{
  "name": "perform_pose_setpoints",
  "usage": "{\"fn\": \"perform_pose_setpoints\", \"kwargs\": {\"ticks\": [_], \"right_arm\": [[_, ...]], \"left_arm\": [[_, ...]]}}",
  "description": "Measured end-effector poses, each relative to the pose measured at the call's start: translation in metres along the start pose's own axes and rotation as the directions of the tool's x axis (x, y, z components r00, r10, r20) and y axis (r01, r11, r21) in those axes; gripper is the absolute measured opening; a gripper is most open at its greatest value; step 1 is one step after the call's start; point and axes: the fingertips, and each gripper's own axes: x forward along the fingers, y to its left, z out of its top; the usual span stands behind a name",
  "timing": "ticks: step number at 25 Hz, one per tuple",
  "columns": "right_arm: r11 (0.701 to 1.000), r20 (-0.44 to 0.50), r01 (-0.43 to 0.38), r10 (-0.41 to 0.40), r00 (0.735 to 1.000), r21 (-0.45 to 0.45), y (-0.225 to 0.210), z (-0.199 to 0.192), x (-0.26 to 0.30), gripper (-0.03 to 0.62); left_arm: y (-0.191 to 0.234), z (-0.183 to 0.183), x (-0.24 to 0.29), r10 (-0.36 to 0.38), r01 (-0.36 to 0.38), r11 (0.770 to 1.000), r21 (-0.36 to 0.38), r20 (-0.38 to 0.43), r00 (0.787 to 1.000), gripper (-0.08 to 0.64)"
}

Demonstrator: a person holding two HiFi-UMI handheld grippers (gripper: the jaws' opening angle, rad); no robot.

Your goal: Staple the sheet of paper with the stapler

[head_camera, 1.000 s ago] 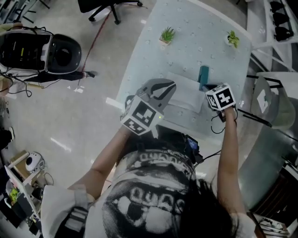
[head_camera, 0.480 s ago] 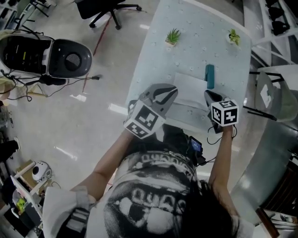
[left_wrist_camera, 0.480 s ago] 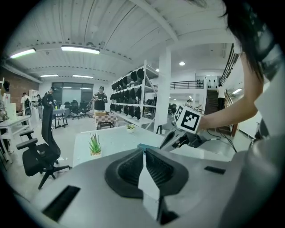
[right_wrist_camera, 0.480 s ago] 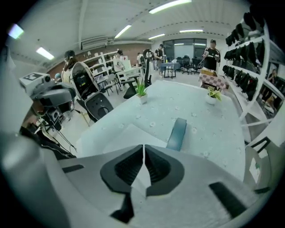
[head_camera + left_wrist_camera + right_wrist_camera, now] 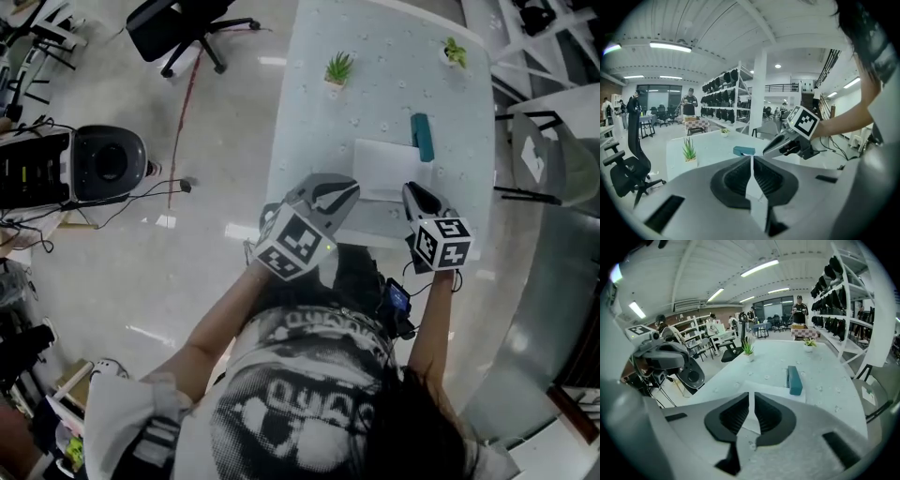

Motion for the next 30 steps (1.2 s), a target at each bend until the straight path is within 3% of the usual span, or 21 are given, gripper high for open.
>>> {"fn": "perform_pose_setpoints", "kwargs": {"ticks": [9, 15, 24, 30], "right_arm": [[0.997, 0.056, 0.021, -0.026, 0.998, 0.076, 0.012, -0.014, -0.017, 0.031], [0.994, 0.086, 0.007, -0.016, 0.996, 0.109, 0.012, -0.031, -0.038, 0.038], [0.996, 0.139, -0.041, 0.029, 0.99, 0.085, 0.018, -0.066, -0.09, 0.046], [0.997, 0.189, -0.079, 0.073, 0.979, 0.025, 0.041, -0.079, -0.126, 0.048]], "left_arm": [[-0.015, -0.013, 0.0, -0.05, 0.05, 0.999, 0.001, -0.019, 0.999, 0.015], [-0.024, -0.025, 0.002, -0.019, 0.017, 0.999, -0.05, -0.034, 0.999, 0.015], [-0.081, -0.009, -0.001, 0.029, -0.029, 1.0, 0.008, -0.011, 1.0, 0.015], [-0.134, -0.017, -0.024, 0.087, -0.087, 0.996, -0.017, -0.021, 0.996, 0.015]]}}
